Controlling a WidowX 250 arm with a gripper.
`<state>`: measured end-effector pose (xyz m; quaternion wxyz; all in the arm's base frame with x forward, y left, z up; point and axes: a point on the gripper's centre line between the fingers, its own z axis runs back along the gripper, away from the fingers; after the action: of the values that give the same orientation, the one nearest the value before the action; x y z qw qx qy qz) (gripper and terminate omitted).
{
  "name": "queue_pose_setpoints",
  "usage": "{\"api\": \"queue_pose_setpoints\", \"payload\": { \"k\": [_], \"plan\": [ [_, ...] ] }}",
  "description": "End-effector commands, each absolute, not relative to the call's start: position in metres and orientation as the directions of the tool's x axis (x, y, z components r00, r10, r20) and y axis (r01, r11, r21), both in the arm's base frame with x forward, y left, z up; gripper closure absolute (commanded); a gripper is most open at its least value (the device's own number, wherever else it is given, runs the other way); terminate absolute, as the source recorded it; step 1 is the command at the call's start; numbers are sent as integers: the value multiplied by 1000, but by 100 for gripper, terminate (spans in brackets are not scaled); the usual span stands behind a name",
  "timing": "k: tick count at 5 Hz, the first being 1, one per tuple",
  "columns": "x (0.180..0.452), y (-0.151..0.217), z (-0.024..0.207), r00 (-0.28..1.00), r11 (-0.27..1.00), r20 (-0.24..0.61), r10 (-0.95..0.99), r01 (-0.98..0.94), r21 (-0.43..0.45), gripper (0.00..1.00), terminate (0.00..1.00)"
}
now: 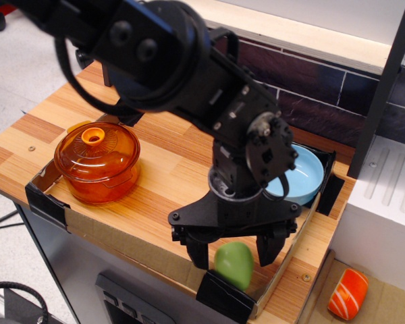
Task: Put pear in bowl
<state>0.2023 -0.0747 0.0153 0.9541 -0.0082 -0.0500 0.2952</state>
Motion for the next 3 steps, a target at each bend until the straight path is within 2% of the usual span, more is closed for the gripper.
{"api": "queue_pose_setpoints", "payload": {
  "k": [1, 2, 3],
  "plan": [
    [195, -83, -1, 836, 837, 42, 546, -546, -14, 0, 0],
    [194, -83, 0, 832, 833, 41, 553, -553, -23, 100, 0],
    [196, -79, 11, 821, 821, 38, 570, -568, -46, 100, 0]
  ]
}}
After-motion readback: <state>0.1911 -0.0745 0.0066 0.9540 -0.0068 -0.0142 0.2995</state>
